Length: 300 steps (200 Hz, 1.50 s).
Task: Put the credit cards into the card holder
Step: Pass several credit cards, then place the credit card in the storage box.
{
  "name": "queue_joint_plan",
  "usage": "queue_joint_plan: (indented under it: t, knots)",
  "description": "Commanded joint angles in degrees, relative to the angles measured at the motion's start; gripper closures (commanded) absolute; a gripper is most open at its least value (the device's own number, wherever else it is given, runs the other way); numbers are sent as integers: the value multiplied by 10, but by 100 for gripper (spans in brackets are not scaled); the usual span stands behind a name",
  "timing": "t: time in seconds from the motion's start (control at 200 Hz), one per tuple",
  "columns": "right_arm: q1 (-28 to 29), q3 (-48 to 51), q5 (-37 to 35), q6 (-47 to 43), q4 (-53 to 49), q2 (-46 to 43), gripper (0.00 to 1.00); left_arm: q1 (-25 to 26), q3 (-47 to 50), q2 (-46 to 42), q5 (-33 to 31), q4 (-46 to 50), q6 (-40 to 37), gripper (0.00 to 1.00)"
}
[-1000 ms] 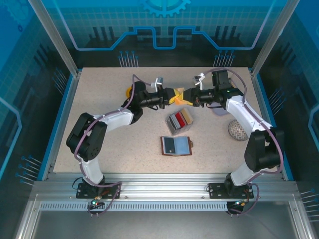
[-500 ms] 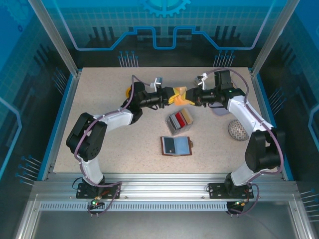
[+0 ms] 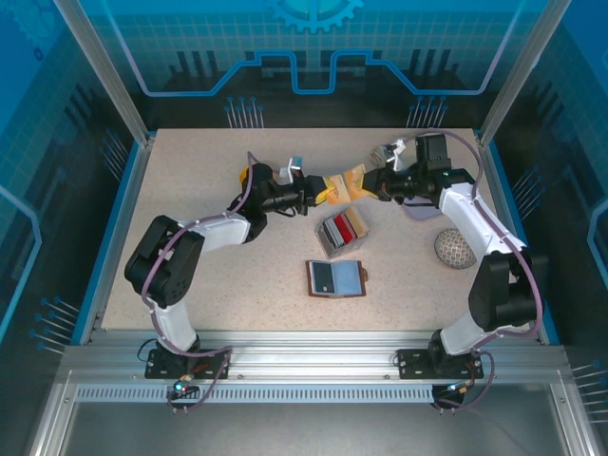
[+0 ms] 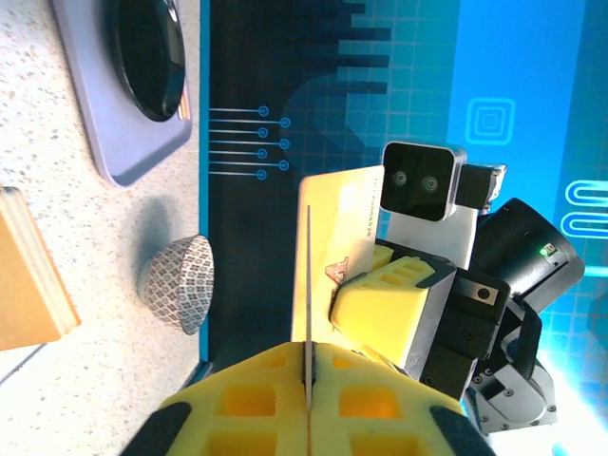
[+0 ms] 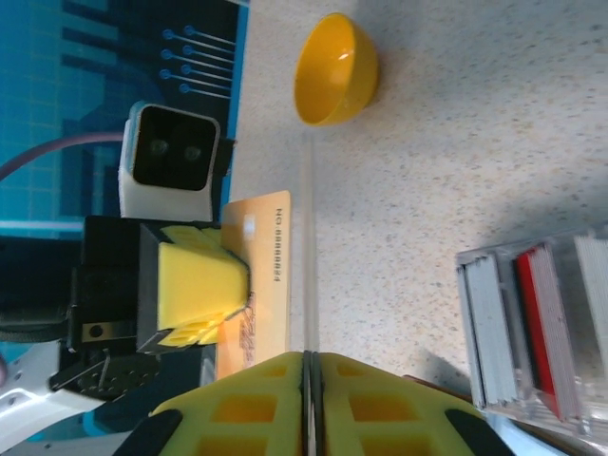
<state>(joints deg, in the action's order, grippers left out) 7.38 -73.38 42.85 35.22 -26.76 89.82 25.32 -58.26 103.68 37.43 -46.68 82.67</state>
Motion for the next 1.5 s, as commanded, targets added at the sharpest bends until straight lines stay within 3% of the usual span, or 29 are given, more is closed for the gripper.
queue_joint_plan:
  t: [0.0, 0.195, 0.48, 1.496]
  knots:
    - [-5, -13, -65, -53, -64, -11, 91, -7, 18, -37, -30, 16, 10, 100]
    - [35, -46, -213, -160, -157, 4, 92, -13, 47, -57, -74, 158, 52, 100]
    - [120, -54, -358, -239, -180, 36, 92, -13, 28, -60, -73, 281, 59, 100]
    - [178, -29, -448, -249, -146, 109, 90, -13, 24, -49, -62, 299, 23, 100]
